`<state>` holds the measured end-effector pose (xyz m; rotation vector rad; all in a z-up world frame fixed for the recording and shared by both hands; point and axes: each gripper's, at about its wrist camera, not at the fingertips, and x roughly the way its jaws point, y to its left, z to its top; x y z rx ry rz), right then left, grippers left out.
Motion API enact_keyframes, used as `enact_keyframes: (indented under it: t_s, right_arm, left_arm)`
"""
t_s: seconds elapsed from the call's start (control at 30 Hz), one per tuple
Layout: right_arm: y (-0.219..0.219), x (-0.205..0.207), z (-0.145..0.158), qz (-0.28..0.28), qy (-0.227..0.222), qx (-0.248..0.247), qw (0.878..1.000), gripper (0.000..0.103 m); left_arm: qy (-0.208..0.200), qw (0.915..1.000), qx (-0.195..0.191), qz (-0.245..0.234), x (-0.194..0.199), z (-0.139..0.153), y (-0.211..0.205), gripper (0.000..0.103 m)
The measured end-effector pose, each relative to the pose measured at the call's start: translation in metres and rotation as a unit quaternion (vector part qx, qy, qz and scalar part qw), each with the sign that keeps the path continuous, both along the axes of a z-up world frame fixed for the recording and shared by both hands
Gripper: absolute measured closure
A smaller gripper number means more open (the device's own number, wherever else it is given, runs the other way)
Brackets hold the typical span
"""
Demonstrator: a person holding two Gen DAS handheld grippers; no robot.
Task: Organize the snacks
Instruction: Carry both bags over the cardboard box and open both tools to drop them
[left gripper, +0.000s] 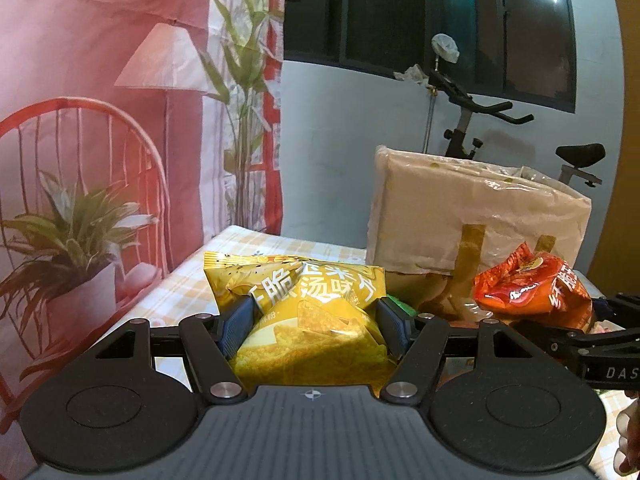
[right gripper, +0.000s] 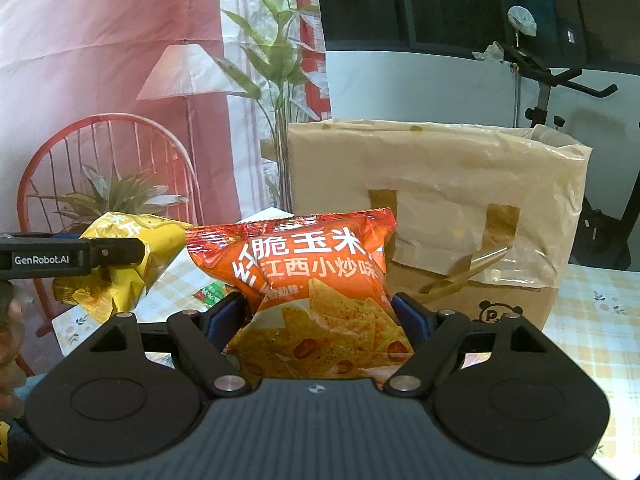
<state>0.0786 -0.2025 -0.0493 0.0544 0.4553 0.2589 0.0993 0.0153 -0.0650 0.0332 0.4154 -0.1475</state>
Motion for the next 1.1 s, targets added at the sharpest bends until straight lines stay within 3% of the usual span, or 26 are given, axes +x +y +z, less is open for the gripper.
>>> enact_keyframes:
  t_s: [0.47, 0.77, 1.1]
  right_arm:
    - [-0.029, 0.010, 0.027, -0.031, -0.024, 0.014, 0.999, 0.021]
    - [-0.056, 0.028, 0.067, -0.046, -0.060, 0.018, 0.997, 0.021]
    - [-0.099, 0.083, 0.109, -0.072, -0.082, 0.042, 0.993, 0.021]
  left_arm:
    - [-0.037, 0.9988, 0.000, -0.033, 0.022, 0.036, -0.021, 0.033]
    - [-0.066, 0.9959, -0.009, -0.060, 0.055, 0.070, -0.049, 0.033]
    - [-0.070, 0.9936, -0.021, -0.086, 0.114, 0.095, -0.087, 0.033]
